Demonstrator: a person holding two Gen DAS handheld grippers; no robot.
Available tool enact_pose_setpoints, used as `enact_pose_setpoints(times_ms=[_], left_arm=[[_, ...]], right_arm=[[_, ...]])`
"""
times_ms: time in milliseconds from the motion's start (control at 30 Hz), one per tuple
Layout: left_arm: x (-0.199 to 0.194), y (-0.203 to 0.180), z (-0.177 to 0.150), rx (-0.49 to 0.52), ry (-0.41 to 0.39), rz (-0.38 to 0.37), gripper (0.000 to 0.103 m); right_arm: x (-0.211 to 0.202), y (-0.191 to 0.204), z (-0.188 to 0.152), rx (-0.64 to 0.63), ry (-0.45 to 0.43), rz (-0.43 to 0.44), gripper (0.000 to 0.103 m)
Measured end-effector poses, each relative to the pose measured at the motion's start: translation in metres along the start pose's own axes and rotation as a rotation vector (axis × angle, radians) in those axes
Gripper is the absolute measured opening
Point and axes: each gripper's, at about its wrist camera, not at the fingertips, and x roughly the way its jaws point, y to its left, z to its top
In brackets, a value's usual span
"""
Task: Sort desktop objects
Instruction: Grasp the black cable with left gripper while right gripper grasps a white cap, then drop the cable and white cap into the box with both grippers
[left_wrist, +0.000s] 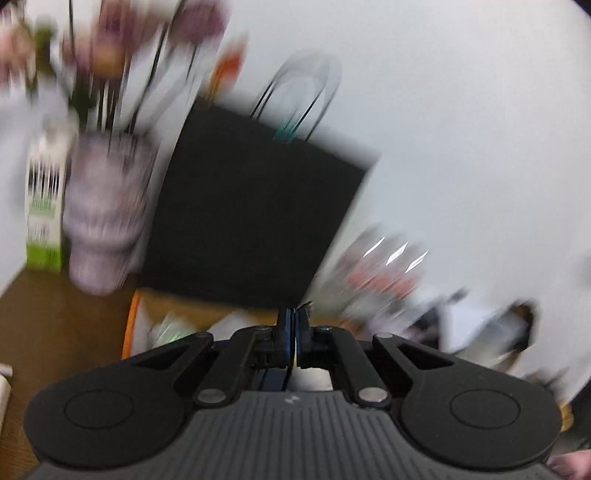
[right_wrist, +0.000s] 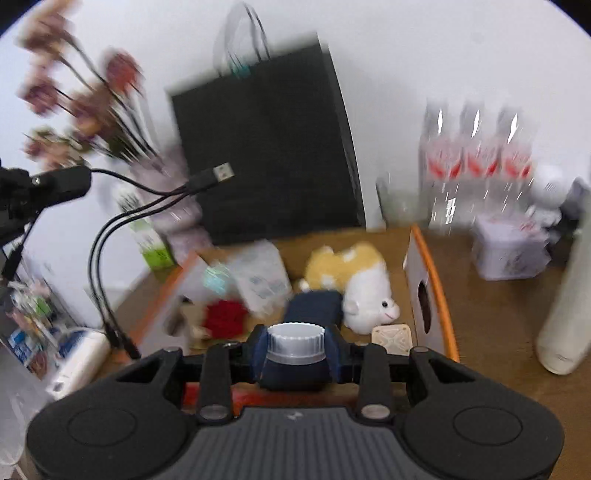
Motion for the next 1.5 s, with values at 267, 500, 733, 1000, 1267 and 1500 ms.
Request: enact_pose_setpoints(times_ms=[267,500,733,1000,1267,1500], left_arm=[[0.080,0.030,-0.040,0.037,0.193,0.035,0.019],[-0.010,0.009,-0.042,0.037,0.033,0.106,0.082],[-0.091,-0.008,-0.155,0.020,0.056,0.112,0.103],[-0.149,-0.016,-0.251,0.152,0.062,0.283,0.103],[-0.163,-0.017,-0.272,0.181,0.067,0.284,0.103],[-0.161,-0.013,-0.274,0.171,0.080,0.268,0.103]], right_arm=[[0.066,-0.001,-0.001,-0.051,0.082,-0.091,0.048],[0.021,0.006,-0.003,-0.049,0.005,-0.096,0.053],[-0.059,0.034,-0.081,-0.069,-0.085,-0.084,0.075],[-0.134,0.048,-0.192,-0.117,-0.110,-0.083,0.081],[-0.164,0.065,-0.255,-0.195,-0.110,-0.052,0.085],[-0.158,0.074,-0.257,-0.233,-0.111,-0.116,0.086]])
